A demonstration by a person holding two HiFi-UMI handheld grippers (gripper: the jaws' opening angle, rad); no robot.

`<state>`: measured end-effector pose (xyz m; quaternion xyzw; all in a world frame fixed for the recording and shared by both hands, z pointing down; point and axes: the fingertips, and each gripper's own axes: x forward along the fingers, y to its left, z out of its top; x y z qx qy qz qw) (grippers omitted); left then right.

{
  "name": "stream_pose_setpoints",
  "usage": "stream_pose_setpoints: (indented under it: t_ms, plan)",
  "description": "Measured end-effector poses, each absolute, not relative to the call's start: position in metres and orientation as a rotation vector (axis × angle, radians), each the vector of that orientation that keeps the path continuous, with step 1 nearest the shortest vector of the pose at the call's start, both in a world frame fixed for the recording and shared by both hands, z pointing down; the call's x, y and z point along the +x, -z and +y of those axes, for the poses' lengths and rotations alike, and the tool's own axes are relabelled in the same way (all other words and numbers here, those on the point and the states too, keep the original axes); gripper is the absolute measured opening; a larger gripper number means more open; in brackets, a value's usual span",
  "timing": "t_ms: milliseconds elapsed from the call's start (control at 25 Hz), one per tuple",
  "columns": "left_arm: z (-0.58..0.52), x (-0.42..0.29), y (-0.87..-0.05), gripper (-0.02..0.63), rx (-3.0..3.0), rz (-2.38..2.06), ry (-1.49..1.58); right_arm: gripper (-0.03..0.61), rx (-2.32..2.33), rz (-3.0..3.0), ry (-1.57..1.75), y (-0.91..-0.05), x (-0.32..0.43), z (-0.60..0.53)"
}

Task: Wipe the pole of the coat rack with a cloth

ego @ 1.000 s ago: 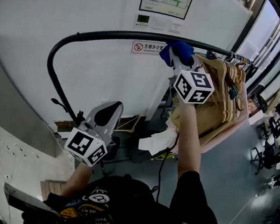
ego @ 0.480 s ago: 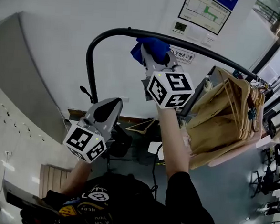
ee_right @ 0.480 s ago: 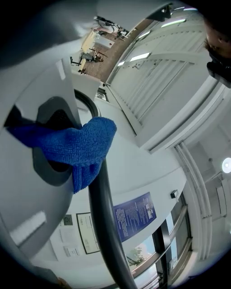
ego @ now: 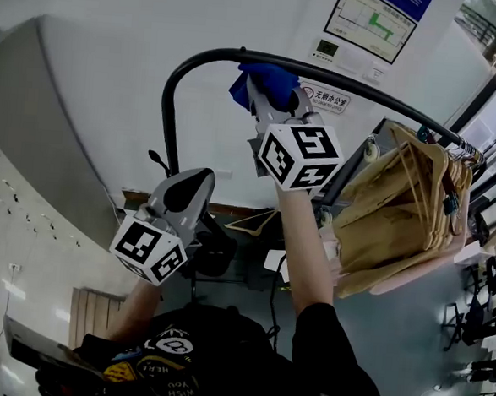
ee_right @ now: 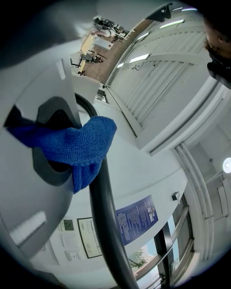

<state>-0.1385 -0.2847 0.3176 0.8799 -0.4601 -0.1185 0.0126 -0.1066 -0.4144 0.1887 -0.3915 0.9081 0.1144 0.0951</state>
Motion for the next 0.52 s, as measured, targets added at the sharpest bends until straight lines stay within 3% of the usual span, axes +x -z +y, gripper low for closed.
stream_pose_setpoints:
  t_ms: [520]
  plan:
    - [-0.285,-0.131,-0.317,0.002,2.751,-1.417,0.388,0.052,-1.143,2.715,-0.338,-0.205,-0.100,-0.398]
